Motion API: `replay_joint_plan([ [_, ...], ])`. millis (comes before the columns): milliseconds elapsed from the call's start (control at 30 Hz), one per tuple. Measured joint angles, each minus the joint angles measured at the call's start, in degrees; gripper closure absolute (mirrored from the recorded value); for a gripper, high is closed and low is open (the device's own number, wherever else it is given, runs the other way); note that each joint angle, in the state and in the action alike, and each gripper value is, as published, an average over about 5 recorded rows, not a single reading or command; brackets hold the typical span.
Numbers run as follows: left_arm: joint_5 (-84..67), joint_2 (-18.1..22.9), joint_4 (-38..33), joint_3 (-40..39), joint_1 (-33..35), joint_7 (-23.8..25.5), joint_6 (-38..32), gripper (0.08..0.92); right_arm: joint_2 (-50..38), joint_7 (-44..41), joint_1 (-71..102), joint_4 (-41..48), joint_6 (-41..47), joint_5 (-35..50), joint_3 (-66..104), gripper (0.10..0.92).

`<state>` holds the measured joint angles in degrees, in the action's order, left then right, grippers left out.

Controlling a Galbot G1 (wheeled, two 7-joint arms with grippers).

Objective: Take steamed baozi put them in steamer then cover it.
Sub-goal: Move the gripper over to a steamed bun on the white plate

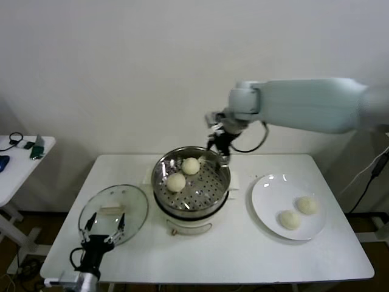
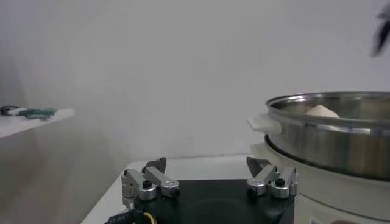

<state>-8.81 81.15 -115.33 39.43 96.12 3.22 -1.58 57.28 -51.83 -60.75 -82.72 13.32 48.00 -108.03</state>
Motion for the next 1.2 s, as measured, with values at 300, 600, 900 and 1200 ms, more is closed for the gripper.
replay_joint_plan([
  [300, 1.1, 0.8, -0.2, -0.1, 0.1, 0.0, 0.0, 0.177, -16.2, -0.3, 0.0, -5.1, -0.7, -11.1, -7.2, 0.203],
  [600, 1.6, 1.4, -0.3, 0.4, 0.9, -0.1, -0.4, 0.177, -23.5, 1.5, 12.6, -3.3, 0.2, -20.5, -1.5, 0.203],
  [900, 1.8, 1.6, 0.1, 0.7, 1.6, -0.3, -0.7, 0.177, -24.5, 4.9, 27.9, 1.3, 1.9, -26.3, 10.1, 0.203],
  [1200, 2.0, 1.7, 0.2, 0.6, 1.7, -0.4, -0.7, 0.177, -23.7, 6.9, 37.7, 4.9, 3.2, -28.9, 18.2, 0.203],
])
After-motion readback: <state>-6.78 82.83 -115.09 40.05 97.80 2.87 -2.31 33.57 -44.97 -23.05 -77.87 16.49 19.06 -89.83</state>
